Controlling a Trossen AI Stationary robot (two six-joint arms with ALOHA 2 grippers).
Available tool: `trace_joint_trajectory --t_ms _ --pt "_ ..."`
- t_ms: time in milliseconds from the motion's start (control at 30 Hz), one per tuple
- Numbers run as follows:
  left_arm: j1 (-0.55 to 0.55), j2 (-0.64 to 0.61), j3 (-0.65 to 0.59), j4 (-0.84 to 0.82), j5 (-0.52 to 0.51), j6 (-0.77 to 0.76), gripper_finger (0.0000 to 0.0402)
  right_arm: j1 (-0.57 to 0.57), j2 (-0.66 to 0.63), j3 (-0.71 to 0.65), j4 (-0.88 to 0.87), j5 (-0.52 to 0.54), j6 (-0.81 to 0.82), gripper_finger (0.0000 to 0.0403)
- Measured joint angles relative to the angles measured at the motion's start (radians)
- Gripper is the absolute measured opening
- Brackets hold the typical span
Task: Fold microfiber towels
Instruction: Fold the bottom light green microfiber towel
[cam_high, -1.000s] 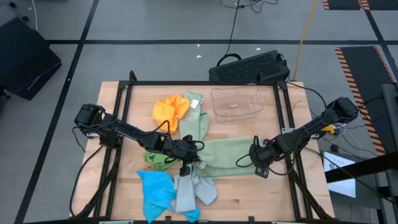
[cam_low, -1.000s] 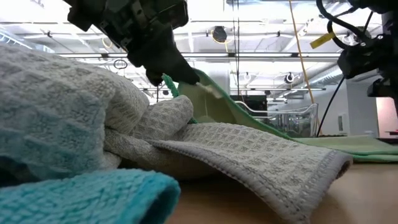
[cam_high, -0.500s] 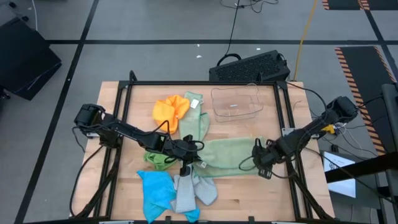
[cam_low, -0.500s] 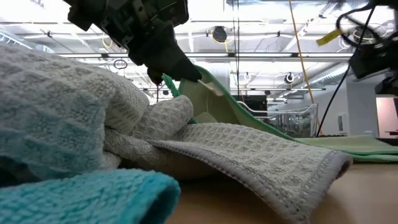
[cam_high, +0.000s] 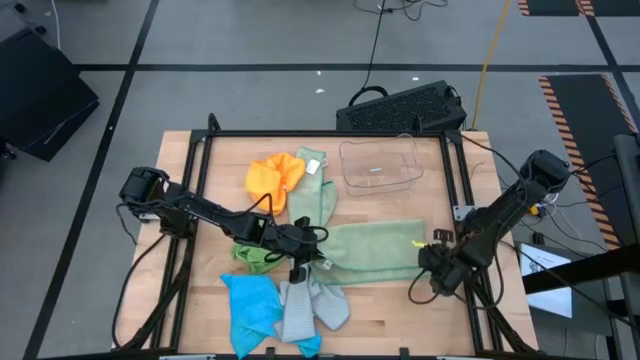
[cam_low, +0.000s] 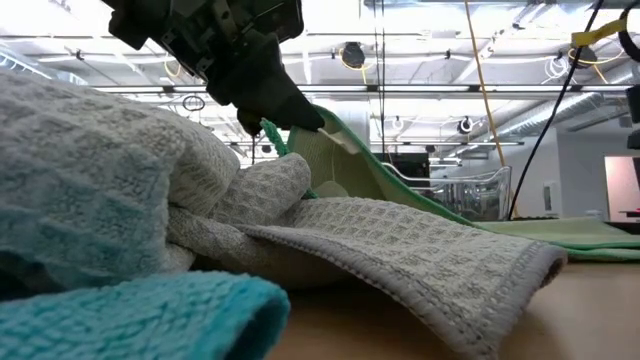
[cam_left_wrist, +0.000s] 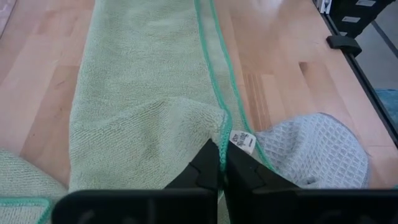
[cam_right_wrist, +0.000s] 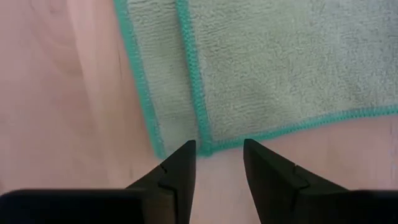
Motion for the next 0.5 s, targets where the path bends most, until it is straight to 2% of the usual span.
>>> trace_joint_trajectory --t_ms 267,367,500 --pt "0.000 0.000 0.000 0.000 0.000 0.003 0.0014 0.002 0.000 -0.043 0.049 0.006 -0.045 0.0120" --pt "0.000 0.000 0.000 0.001 0.000 0.012 0.0006 0.002 0.000 -0.043 0.045 0.006 -0.047 0.0090" --pt "0.000 0.000 0.000 0.001 -0.001 0.012 0.0010 0.001 0.000 -0.043 0.046 -0.013 -0.049 0.0026"
